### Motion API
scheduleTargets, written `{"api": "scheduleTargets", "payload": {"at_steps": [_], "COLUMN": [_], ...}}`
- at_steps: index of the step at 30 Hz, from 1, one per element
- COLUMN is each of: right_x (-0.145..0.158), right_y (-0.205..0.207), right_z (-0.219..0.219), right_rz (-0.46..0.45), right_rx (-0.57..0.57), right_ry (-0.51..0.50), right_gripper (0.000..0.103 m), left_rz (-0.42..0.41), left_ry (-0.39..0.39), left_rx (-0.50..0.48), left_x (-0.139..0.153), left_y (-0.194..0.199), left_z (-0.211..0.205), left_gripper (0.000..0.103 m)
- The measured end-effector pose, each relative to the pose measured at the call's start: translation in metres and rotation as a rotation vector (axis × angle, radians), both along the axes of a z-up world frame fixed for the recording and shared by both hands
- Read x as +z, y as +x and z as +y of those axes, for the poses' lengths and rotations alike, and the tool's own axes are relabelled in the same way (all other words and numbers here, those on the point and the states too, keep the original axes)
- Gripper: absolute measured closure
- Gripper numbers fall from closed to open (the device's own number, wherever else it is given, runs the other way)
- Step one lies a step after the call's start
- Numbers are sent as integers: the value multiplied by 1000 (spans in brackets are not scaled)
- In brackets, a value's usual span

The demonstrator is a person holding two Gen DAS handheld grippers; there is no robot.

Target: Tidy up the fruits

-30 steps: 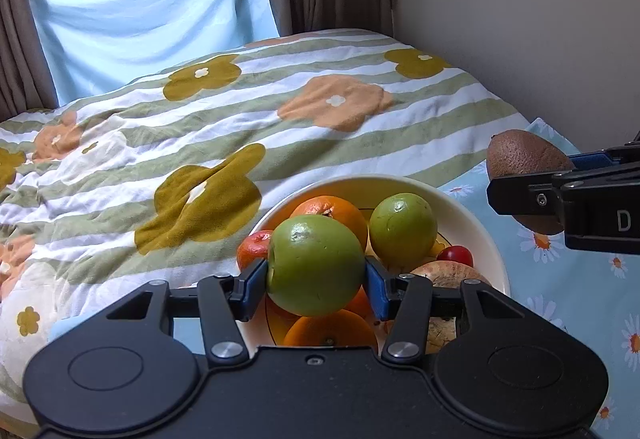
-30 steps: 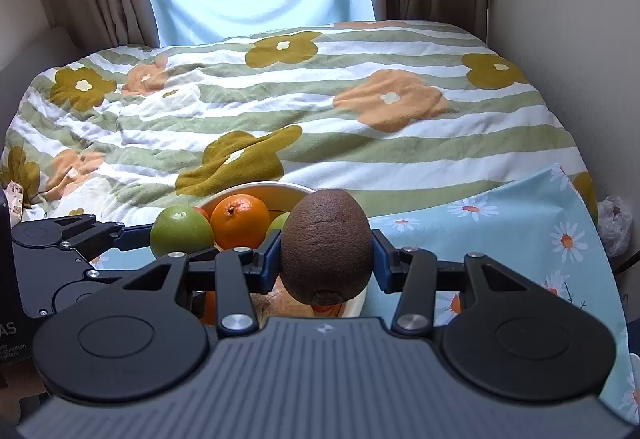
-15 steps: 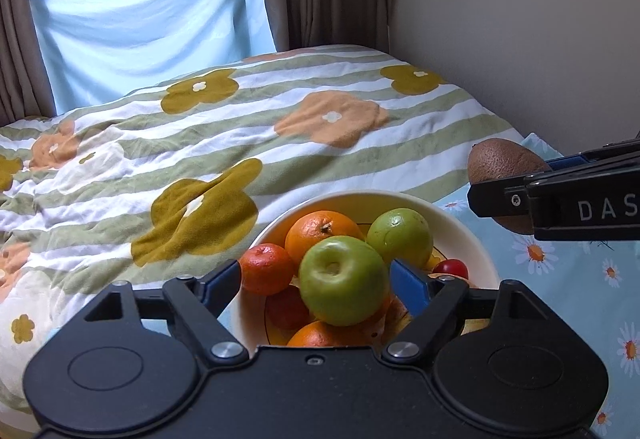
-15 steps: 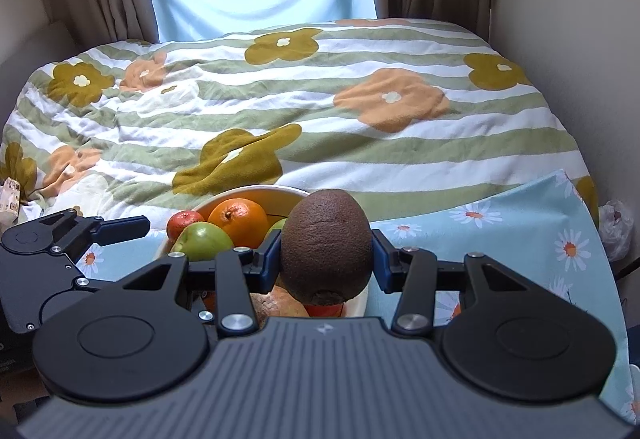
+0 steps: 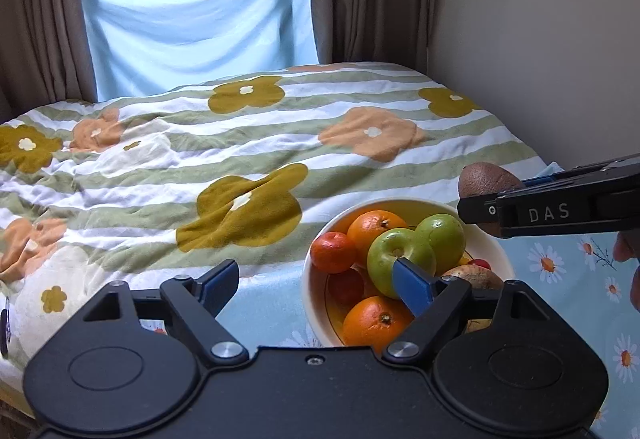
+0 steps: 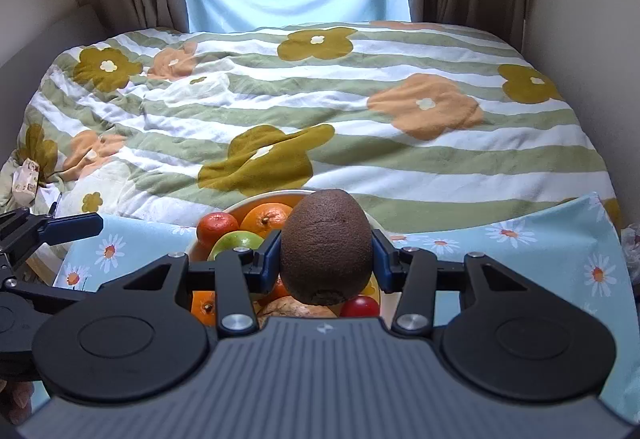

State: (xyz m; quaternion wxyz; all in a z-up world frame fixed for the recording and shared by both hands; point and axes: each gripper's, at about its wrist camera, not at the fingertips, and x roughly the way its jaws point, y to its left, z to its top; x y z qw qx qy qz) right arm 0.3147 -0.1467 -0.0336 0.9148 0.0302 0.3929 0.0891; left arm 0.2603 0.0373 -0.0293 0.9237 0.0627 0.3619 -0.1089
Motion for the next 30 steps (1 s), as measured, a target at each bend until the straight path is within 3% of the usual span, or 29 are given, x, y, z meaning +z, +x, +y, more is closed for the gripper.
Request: {"api": "scheduleTargets", "payload": {"at_steps": [10,19,23,30], "right_x": [-22,-20,-12,9], "right_y": [12,10,3,-16], "right_z": [2,-3,-6,-3], "right_rz": [38,14,-13,-51], "right_rx": [31,27,17,30], "right_ry": [61,120,119,91], "right_gripper": [41,38,23,21], "left_rz": [8,12,6,-30], "left_ry": [24,20,17,10], "left_rx": [63,76,79,81], "left_x": [-6,-9,-6,11], "left_y": [-11,-15,-20,-34], "left_z": [17,20,19,15], "left_gripper": [15,15,15,15]}}
